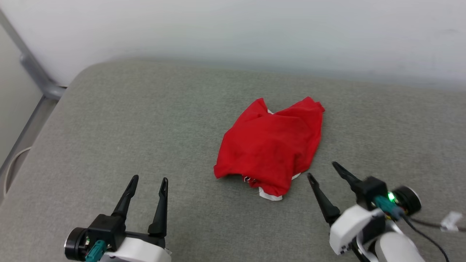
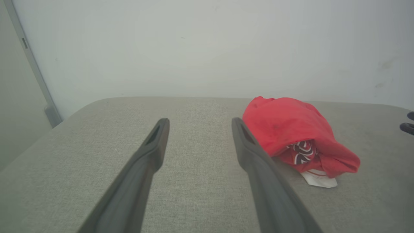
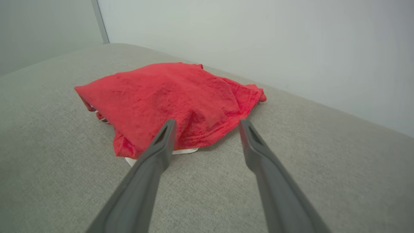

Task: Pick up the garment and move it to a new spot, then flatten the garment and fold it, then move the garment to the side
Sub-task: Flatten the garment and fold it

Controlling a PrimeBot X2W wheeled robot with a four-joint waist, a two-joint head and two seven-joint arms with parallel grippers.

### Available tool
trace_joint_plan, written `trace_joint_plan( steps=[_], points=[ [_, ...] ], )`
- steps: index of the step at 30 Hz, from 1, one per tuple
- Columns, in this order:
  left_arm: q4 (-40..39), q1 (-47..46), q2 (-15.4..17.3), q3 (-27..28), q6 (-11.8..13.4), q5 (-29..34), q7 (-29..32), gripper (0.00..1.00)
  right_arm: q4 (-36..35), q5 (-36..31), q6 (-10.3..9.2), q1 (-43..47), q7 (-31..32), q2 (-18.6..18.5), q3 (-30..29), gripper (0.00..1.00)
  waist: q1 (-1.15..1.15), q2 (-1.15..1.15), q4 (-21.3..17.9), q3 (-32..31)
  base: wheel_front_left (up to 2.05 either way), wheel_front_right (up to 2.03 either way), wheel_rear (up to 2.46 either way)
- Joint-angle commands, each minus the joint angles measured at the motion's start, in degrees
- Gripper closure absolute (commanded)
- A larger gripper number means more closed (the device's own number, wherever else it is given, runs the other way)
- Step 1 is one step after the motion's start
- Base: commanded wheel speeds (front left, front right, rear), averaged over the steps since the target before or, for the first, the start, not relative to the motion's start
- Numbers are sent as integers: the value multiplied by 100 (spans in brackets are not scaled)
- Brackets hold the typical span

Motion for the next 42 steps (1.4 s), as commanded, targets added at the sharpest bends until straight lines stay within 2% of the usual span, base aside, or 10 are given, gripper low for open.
trace_joint_plan(
  steps=[1,9,13,18,24,26,27,32,38,42],
  points=[
    [46,-100,-71,26,-64,59,-15,0,47,156,-6,-291,260,-172,288,0,0,0,168,128,0,0,0],
    [246,-223,-347,153,-293,245,-15,0,405,1404,-6,-1600,2275,-1105,2233,0,0,0,632,322,0,0,0],
    [281,-262,-422,179,-365,297,-15,0,531,1975,-7,-2156,2886,-1376,2810,0,0,0,838,411,0,0,0],
    [315,-317,-516,193,-417,327,-15,0,844,2381,-6,-2631,3567,-1497,3383,0,0,0,1034,543,0,0,0],
    [372,-391,-569,126,-449,344,-15,0,1307,2642,-7,-2958,3872,-1573,3936,0,0,0,1227,678,0,0,0],
    [385,-411,-587,126,-461,348,-15,0,1505,2714,-7,-2971,3942,-1610,4143,37,0,0,1253,687,0,0,0],
    [390,-417,-593,135,-465,351,-15,0,1576,2752,-7,-2966,3943,-1642,4251,100,0,0,1255,683,0,0,0],
    [429,-346,-609,264,-468,380,-15,0,1684,3046,-9,-2978,3757,-1812,4390,100,0,0,1099,545,0,0,0],
    [435,-215,-613,404,-474,434,-15,0,1464,3186,-9,-2858,3531,-2152,4048,100,0,0,666,244,0,0,0],
    [429,-171,-614,440,-476,449,-15,0,1219,3114,-8,-2663,3562,-2541,3664,100,0,0,364,140,0,0,0]
  ],
)
